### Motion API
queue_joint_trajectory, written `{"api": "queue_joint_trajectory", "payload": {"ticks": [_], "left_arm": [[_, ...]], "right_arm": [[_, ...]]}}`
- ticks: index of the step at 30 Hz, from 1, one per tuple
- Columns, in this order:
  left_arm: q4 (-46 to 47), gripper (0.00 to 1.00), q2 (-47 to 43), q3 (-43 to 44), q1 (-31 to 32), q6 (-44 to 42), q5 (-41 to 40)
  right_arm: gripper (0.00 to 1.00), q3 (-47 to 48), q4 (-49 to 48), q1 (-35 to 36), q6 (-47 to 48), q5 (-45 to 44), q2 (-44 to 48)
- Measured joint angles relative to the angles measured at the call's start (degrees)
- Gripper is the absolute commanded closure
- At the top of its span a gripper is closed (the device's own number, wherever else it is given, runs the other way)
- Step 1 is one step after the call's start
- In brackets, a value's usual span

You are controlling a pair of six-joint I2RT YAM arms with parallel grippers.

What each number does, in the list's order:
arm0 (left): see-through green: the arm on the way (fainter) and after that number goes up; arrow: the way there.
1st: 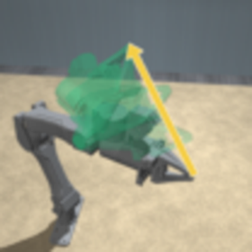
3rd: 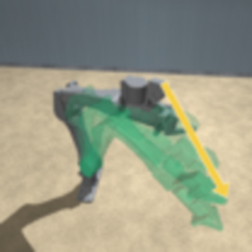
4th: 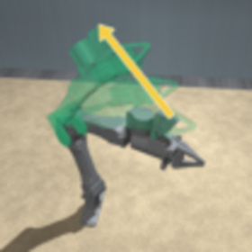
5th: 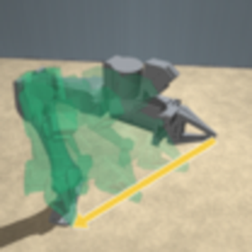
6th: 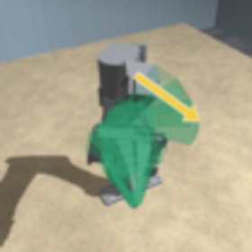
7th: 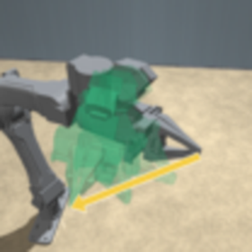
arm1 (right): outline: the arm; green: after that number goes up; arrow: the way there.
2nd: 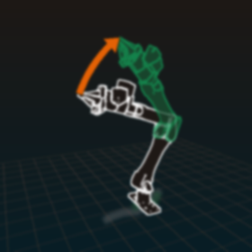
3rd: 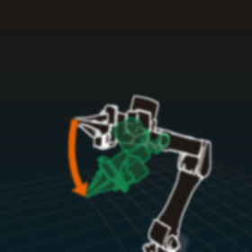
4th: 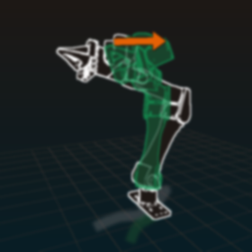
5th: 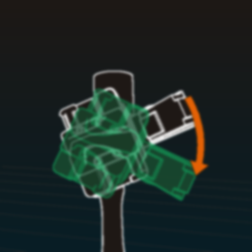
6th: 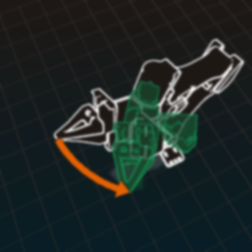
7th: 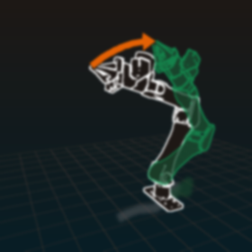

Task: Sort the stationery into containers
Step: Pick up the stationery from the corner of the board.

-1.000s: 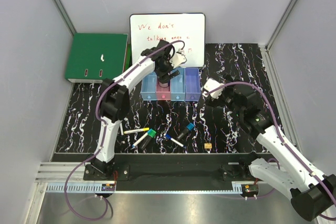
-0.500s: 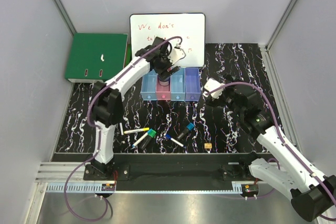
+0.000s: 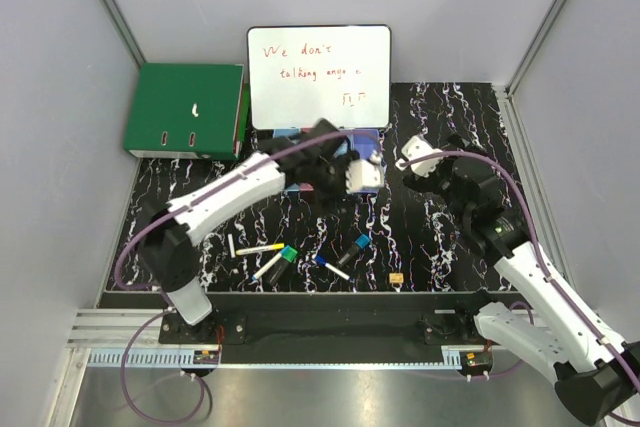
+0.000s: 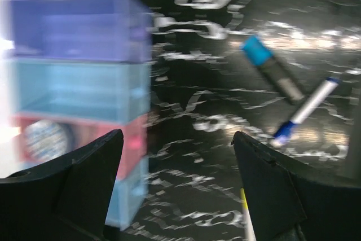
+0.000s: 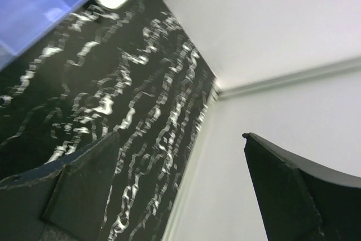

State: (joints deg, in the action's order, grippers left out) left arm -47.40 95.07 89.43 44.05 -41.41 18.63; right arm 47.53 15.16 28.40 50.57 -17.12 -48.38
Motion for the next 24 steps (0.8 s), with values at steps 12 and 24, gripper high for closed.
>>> {"api": "queue_joint_trajectory", "payload": {"ticks": [12, 24], "left_arm": [[1.5, 0.16, 12.0, -4.2, 7.2, 9.7, 1.4], [2.8, 0.17, 16.3, 0.8, 21.1, 11.1, 4.1]], "right_arm": [[0.01, 7.3, -2.1, -7.5, -3.6, -18.4, -0.3], [0.0, 11.3, -3.4, -9.6, -5.4, -25.4, -1.7]]}}
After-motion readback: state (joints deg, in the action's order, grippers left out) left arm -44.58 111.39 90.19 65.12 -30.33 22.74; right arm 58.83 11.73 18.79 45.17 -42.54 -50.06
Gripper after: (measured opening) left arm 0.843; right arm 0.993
